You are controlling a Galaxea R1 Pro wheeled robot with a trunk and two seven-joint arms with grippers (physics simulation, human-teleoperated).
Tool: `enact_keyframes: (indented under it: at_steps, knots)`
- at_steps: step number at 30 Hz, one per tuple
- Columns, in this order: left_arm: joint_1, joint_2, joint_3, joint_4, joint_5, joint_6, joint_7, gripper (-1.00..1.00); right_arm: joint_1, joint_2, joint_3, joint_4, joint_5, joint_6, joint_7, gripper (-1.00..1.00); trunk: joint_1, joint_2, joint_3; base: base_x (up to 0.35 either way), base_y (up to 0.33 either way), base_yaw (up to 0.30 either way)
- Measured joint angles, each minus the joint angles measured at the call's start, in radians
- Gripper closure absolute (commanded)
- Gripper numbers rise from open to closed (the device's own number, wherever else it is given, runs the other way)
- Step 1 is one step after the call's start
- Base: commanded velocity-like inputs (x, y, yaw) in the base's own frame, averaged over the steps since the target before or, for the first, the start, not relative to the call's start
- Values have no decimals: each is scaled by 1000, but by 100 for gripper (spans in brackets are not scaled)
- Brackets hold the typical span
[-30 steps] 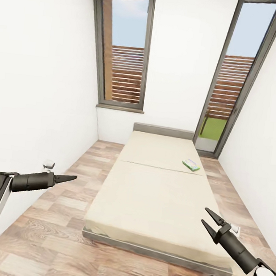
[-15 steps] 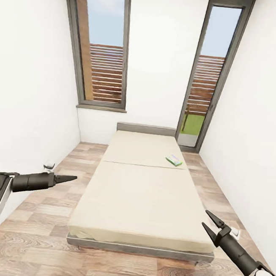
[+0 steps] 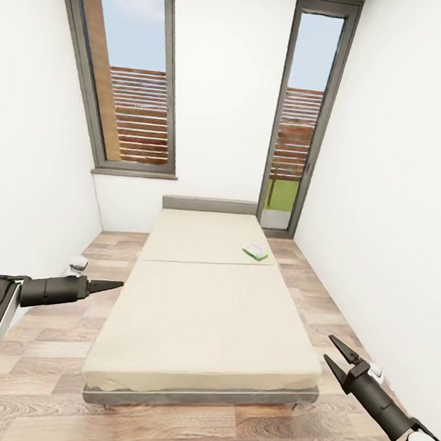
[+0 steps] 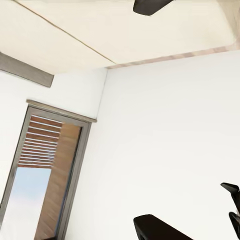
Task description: Put all the toys in the child's room - the three board games (two on the bed and one on the table), the two jigsaw puzzles on the table, and the tennis ball on the table - inside the toy box on the table in the child's room.
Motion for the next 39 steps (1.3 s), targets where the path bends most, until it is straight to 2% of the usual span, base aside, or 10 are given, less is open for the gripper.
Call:
enact_keyframes:
  at_steps: [4, 10, 15, 19, 24, 30, 33, 36, 39]
  knots:
    - [0, 0, 0, 0, 0, 0, 4, -100, 0, 0, 0, -1, 0, -1, -1, -100, 0, 0, 0, 0, -165, -30]
    - [0, 0, 2, 0, 2, 0, 65, -100, 1, 0, 1, -2, 2, -1, -7, -100, 0, 0, 0, 49, -259, -6]
    - [3, 0, 6, 0, 6, 0, 83, -100, 1, 2, 0, -1, 57, -2, -11, -100, 0, 0, 0, 32, -79, -1]
    - [8, 0, 7, 0, 7, 0, 85, -100, 1, 4, -1, -1, 84, -3, -11, -100, 0, 0, 0, 7, -18, 0]
    - [9, -1, 7, 0, 7, 0, 86, -100, 1, 10, -1, -1, 93, -13, -11, -100, 0, 0, 0, 57, -80, 0]
    - [9, -1, 7, 1, 6, 0, 87, -100, 1, 8, 4, -2, 98, -70, -25, -100, 0, 0, 0, 123, -221, 0]
    - [9, -1, 6, 1, 5, 0, 88, -100, 2, 4, 7, -7, 100, -78, -65, -100, 0, 0, 0, 139, -254, 0]
    - [9, -1, 6, 2, 5, 0, 94, -100, 2, 2, 9, -11, 100, -80, -154, -100, 0, 0, 0, 141, -259, 0]
    - [9, -1, 7, 2, 5, 0, 99, -100, -1, 1, 10, -12, 99, -76, -214, -100, 0, 0, 0, 142, -261, 0]
